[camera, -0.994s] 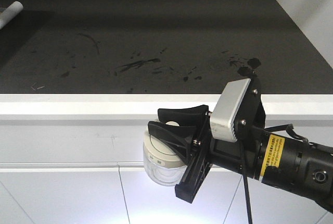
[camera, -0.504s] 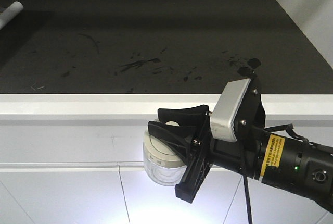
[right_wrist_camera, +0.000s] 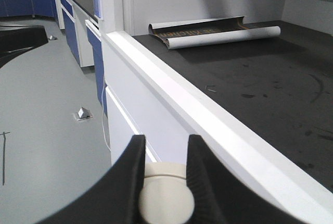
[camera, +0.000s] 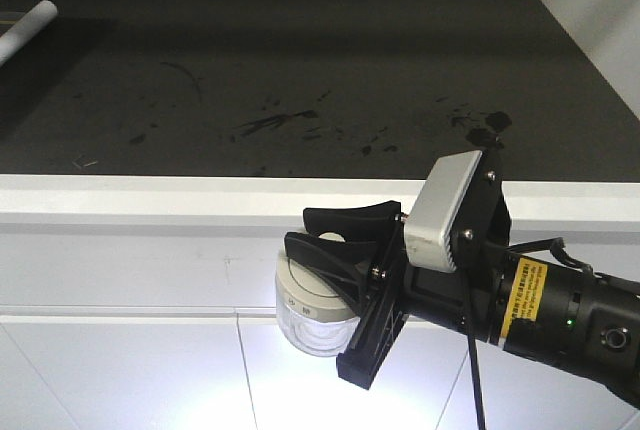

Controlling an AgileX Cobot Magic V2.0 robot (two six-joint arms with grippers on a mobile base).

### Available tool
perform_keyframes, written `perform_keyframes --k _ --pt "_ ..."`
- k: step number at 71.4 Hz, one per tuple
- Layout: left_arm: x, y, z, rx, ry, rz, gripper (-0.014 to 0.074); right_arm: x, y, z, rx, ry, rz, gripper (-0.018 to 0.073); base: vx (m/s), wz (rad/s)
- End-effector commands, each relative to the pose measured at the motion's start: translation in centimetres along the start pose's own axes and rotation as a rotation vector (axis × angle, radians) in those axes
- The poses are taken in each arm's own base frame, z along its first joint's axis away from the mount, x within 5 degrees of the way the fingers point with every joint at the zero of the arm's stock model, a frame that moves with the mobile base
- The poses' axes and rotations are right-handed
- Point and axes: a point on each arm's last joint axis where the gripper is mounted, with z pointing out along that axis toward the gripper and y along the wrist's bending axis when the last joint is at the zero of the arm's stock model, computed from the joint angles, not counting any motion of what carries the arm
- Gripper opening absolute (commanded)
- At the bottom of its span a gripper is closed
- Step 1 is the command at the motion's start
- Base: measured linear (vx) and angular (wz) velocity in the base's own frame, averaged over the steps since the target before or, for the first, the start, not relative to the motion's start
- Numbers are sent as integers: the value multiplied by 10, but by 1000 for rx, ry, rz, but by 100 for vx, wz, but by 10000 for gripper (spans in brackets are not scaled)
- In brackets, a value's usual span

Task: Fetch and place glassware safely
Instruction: 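Hold the jar in the right gripper near the robot, then drive the base away from the hood carrying the jar in the right gripper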

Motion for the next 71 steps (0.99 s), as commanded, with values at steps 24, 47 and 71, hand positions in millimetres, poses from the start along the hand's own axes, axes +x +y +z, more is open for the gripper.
perform_keyframes --k 24,47,71 --pt "-15 0 1 6 -90 -15 -7 -23 3 -4 -30 -127 -7 0 -4 20" --pt "-15 0 1 6 -90 -15 -7 -23 3 -4 -30 -127 -7 0 -4 48" --pt "-15 0 1 6 -90 -15 -7 -23 3 -4 -30 -127 -7 0 -6 78"
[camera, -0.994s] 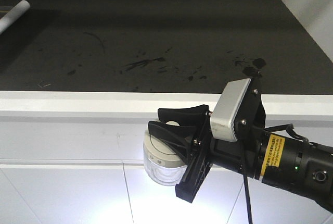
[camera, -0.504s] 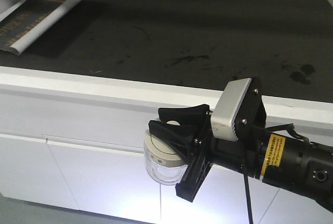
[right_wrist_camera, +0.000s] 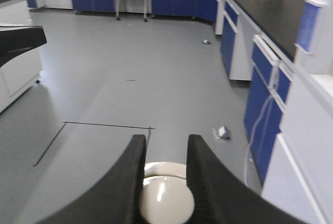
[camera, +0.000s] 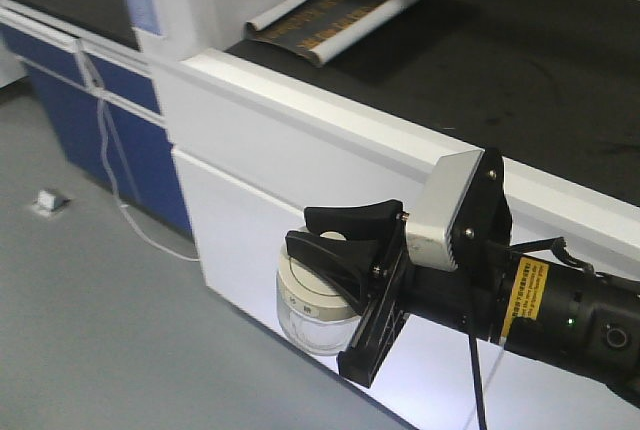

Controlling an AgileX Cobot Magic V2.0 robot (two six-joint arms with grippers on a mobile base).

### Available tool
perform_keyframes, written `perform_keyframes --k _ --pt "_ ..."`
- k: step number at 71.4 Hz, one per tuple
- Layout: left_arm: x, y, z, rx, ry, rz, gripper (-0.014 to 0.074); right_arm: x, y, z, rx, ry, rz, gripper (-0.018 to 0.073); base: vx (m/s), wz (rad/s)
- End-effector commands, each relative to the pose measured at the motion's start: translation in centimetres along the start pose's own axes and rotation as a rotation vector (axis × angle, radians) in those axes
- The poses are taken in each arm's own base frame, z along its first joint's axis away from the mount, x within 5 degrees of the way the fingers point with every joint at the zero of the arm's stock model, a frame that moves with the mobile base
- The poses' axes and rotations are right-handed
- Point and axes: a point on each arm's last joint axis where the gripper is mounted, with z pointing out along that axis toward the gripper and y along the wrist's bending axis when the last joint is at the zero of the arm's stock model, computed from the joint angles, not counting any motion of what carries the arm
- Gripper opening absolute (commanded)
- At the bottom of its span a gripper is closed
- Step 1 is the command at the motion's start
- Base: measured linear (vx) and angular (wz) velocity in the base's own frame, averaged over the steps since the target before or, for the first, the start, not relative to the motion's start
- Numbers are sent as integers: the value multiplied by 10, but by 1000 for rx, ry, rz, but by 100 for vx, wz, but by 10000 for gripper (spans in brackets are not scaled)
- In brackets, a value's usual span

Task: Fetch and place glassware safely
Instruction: 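Drive the base away from the hood carrying the jar in the right gripper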

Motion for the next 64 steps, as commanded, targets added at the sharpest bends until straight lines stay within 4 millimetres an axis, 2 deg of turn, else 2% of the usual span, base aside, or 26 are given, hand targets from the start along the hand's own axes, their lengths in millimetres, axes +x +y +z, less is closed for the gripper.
perform_keyframes --k 1,38,64 --pt "-15 0 1 6 -90 -15 -7 -23 3 -4 -30 -128 -7 0 -4 90" --pt "-15 0 1 6 -90 -15 -7 -23 3 -4 -30 -128 -7 0 3 101" --pt "-15 0 1 6 -90 -15 -7 -23 3 -4 -30 -128 -7 0 15 57"
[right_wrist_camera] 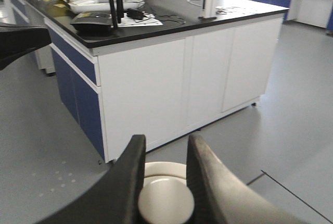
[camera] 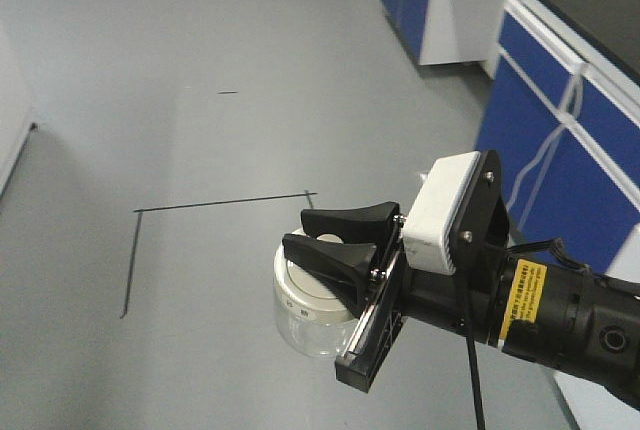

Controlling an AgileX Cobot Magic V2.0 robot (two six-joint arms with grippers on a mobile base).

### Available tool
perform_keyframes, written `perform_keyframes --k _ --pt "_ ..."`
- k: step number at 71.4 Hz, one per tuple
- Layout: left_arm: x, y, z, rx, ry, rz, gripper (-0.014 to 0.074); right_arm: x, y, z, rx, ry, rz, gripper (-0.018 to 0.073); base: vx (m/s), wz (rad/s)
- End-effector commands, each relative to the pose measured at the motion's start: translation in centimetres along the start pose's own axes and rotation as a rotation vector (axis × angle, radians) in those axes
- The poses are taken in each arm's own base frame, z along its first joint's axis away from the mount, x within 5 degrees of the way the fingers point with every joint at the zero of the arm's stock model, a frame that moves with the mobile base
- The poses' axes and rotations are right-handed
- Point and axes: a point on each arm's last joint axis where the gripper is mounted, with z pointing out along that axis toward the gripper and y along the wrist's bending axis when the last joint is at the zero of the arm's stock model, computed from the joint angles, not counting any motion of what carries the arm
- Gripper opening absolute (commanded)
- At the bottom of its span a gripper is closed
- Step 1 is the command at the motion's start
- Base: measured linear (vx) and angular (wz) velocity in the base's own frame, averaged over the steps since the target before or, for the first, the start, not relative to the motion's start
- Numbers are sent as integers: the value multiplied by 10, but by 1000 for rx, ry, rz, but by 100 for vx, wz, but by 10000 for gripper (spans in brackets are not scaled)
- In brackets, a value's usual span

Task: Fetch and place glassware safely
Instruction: 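Drive the base away from the hood carrying the jar in the right gripper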

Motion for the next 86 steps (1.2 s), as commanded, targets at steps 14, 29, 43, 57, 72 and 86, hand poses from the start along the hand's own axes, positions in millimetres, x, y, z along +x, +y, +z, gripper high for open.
perform_keyframes --k 14,29,43,57,72,86 --pt "-15 0 1 6 -90 -15 -7 -23 2 -4 -24 -126 -7 0 22 41" --pt "-15 0 1 6 -90 -15 -7 -23 2 -4 -24 -126 -7 0 29 30" --pt "-15 0 1 6 -90 -15 -7 -23 2 -4 -24 -126 -7 0 35 14" --pt "-15 0 1 6 -90 -15 -7 -23 2 -4 -24 -126 -7 0 41 6" --pt "-15 0 1 6 -90 -15 -7 -23 2 -4 -24 -126 -7 0 45 5" --pt "-15 0 1 6 -90 -15 -7 -23 2 -4 -24 -126 -7 0 48 4"
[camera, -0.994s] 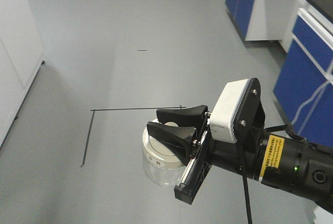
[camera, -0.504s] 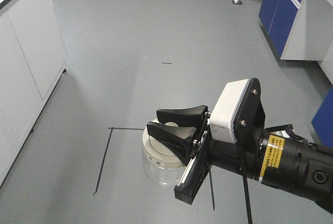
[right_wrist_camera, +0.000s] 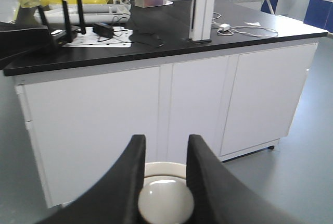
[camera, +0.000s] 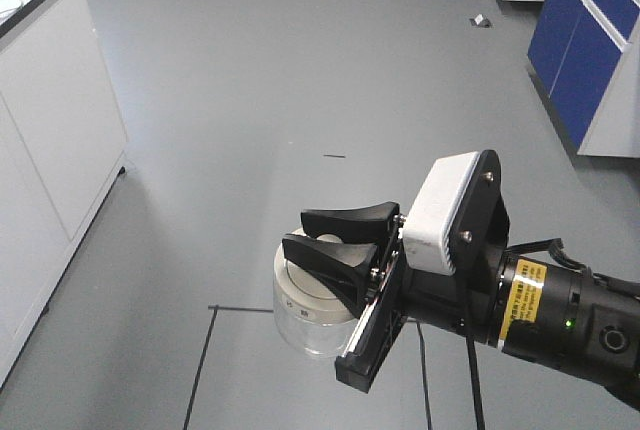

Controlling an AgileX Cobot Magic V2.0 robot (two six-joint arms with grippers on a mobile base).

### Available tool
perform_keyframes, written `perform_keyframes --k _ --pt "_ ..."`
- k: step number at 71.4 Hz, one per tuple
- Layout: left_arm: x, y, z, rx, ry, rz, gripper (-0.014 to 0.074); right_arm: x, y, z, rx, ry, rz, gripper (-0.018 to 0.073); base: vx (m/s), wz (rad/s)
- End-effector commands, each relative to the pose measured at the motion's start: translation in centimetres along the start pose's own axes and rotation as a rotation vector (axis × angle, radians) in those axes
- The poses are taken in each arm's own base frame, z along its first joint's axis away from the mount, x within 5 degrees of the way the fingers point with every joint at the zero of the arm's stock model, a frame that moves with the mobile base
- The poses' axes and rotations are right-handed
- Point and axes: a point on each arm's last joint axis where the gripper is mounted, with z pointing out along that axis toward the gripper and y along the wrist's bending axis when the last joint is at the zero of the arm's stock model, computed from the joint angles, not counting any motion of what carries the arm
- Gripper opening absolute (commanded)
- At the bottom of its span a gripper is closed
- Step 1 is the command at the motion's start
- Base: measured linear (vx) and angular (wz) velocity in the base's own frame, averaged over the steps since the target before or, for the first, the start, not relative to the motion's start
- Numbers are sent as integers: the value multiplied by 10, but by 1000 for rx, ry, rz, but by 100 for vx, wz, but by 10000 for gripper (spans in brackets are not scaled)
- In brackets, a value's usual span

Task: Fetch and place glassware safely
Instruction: 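Drive the base away from the hood carrying the jar in the right gripper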

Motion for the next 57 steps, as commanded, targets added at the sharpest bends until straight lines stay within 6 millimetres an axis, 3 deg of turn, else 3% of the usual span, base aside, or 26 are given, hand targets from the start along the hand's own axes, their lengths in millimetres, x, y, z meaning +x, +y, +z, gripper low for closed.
perform_keyframes --k 1,57 --pt "-15 0 1 6 -90 -15 -7 -23 2 -4 -24 -126 -7 0 48 4" --pt "-15 0 1 6 -90 -15 -7 -23 2 -4 -25 -126 -7 -1 49 -3"
